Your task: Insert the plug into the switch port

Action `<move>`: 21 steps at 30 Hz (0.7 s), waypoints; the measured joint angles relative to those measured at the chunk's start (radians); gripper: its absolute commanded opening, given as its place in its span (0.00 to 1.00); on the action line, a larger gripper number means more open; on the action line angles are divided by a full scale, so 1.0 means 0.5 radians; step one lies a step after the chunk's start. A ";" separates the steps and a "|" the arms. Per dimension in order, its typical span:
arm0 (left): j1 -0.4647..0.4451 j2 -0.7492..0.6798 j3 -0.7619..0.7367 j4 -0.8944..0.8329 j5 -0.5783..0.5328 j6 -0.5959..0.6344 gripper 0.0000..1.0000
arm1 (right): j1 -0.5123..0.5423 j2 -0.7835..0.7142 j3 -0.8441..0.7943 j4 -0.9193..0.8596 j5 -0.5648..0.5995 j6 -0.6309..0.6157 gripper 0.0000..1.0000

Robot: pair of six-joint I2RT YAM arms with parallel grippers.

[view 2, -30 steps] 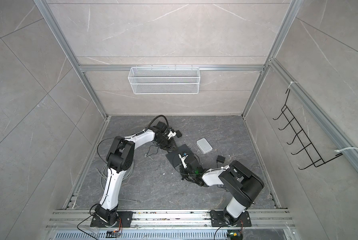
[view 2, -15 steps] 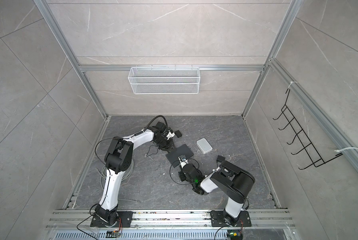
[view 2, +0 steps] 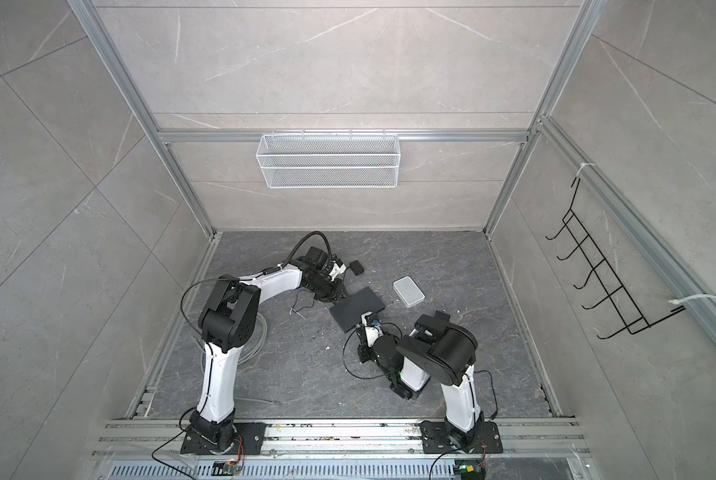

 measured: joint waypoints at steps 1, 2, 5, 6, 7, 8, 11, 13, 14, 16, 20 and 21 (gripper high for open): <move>0.000 -0.016 -0.021 -0.001 -0.014 0.001 0.29 | -0.002 0.000 -0.002 -0.002 0.001 0.014 0.00; 0.000 -0.027 -0.032 -0.002 -0.024 0.001 0.29 | -0.002 -0.004 -0.002 -0.012 0.002 0.024 0.00; 0.000 -0.053 -0.060 -0.013 -0.047 0.007 0.29 | 0.010 -0.058 0.015 -0.136 0.025 0.037 0.00; 0.000 -0.056 -0.064 -0.014 -0.053 0.011 0.29 | 0.014 -0.078 0.026 -0.187 0.033 0.036 0.00; 0.000 -0.056 -0.065 -0.013 -0.056 0.019 0.29 | 0.014 -0.098 0.039 -0.245 0.035 0.035 0.00; 0.000 -0.056 -0.064 -0.013 -0.060 0.027 0.29 | 0.014 -0.114 0.053 -0.294 0.034 0.034 0.00; 0.000 -0.056 -0.063 -0.008 -0.083 0.041 0.28 | 0.018 -0.177 0.111 -0.502 0.030 0.008 0.00; 0.000 -0.056 -0.061 -0.005 -0.091 0.060 0.28 | 0.024 -0.209 0.148 -0.628 0.031 -0.026 0.00; 0.000 -0.056 -0.059 -0.006 -0.092 0.070 0.28 | 0.025 -0.220 0.165 -0.674 0.030 -0.038 0.00; 0.001 -0.056 -0.055 -0.006 -0.106 0.085 0.27 | 0.025 -0.235 0.193 -0.753 0.027 -0.064 0.00; 0.001 -0.056 -0.054 -0.002 -0.121 0.093 0.27 | 0.027 -0.227 0.215 -0.774 0.031 -0.079 0.00; 0.001 -0.056 -0.054 -0.002 -0.121 0.100 0.27 | 0.027 -0.220 0.213 -0.756 0.032 -0.079 0.00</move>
